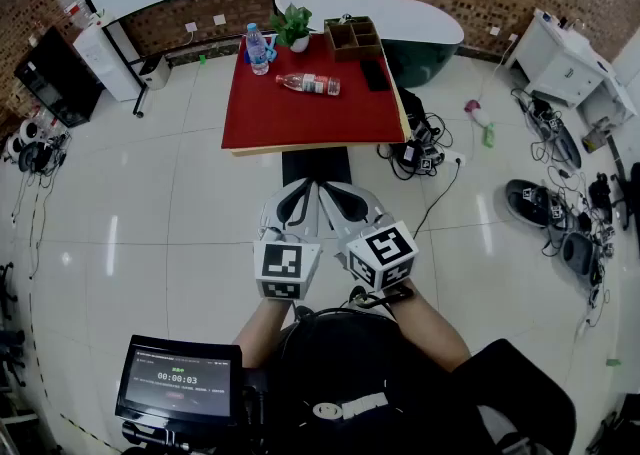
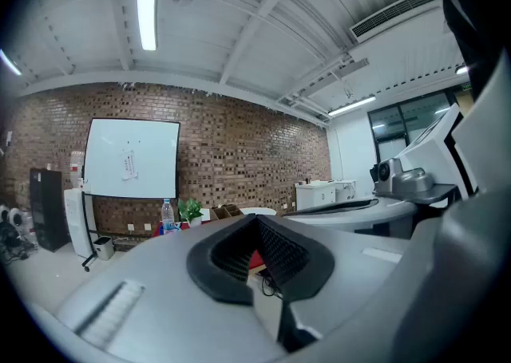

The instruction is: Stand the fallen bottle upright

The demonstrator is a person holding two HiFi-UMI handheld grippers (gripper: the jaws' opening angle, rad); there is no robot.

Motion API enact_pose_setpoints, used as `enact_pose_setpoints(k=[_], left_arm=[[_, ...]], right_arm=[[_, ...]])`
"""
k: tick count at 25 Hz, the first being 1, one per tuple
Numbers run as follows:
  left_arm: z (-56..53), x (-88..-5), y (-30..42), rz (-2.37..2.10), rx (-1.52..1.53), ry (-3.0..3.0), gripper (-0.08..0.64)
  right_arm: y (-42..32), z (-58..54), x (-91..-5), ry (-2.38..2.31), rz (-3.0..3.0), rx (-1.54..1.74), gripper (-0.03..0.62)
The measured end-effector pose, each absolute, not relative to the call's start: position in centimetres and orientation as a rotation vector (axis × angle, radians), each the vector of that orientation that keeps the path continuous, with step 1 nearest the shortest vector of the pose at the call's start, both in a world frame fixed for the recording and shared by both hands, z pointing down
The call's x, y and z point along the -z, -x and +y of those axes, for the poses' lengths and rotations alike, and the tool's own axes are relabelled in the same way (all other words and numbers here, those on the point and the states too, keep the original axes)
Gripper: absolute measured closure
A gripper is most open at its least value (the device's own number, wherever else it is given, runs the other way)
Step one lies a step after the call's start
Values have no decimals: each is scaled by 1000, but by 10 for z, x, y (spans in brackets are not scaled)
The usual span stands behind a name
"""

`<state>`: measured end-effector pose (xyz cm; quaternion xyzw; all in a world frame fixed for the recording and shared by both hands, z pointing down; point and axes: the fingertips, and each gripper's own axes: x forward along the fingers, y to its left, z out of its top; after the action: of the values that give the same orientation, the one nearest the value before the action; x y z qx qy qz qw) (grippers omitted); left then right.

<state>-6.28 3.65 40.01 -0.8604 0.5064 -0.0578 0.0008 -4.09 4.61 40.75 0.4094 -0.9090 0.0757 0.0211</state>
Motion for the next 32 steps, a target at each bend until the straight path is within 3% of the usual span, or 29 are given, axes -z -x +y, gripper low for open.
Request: enact_pose_setpoints(k=[15,32], left_arm=[[30,-413,123,1626,173,2720,558],[-174,-417,65,1656,252,2670,558]], right_arm=[[101,37,-417,-1240,-2803,-239,588],[43,-164,-425,-1161,-2868,-273,588]])
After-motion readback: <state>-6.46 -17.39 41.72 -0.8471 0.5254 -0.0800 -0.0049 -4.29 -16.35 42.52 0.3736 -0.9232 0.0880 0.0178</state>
